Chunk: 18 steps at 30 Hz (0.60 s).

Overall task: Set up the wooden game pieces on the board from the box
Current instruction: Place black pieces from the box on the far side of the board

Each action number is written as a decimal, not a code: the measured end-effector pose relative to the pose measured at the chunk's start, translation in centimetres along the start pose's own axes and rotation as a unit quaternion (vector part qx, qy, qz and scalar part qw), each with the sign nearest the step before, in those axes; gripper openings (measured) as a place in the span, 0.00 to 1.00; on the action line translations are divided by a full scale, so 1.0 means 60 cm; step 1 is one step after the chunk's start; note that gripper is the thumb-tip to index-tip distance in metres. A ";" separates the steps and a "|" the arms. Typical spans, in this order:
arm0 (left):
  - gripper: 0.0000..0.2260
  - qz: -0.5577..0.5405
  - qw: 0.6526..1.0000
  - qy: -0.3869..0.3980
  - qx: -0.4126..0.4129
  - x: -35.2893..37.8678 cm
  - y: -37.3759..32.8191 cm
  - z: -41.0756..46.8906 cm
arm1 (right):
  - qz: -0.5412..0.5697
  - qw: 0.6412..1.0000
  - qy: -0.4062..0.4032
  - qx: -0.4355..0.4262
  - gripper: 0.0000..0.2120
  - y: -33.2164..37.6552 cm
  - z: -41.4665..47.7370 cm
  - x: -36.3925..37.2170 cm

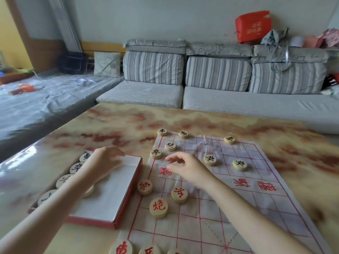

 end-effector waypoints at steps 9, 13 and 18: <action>0.16 0.173 0.983 0.010 -0.065 0.005 0.090 -0.037 | -0.012 0.999 0.028 -0.015 0.06 0.044 0.038 0.101; 0.16 0.192 0.978 -0.048 -0.065 0.012 0.103 -0.039 | -0.014 0.999 0.039 -0.007 0.09 0.044 0.036 0.111; 0.22 0.195 0.977 -0.053 -0.063 0.028 0.114 -0.035 | -0.005 0.999 0.050 -0.003 0.07 0.043 0.035 0.130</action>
Point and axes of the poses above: each hand's wrist, its own z-axis towards the middle knuckle, its own x-axis out of the palm, y = z × x, the point moved 4 cm from there along z, towards the middle knuckle, and after that the axes turned 7 degrees about y, right-handed, at the moved point
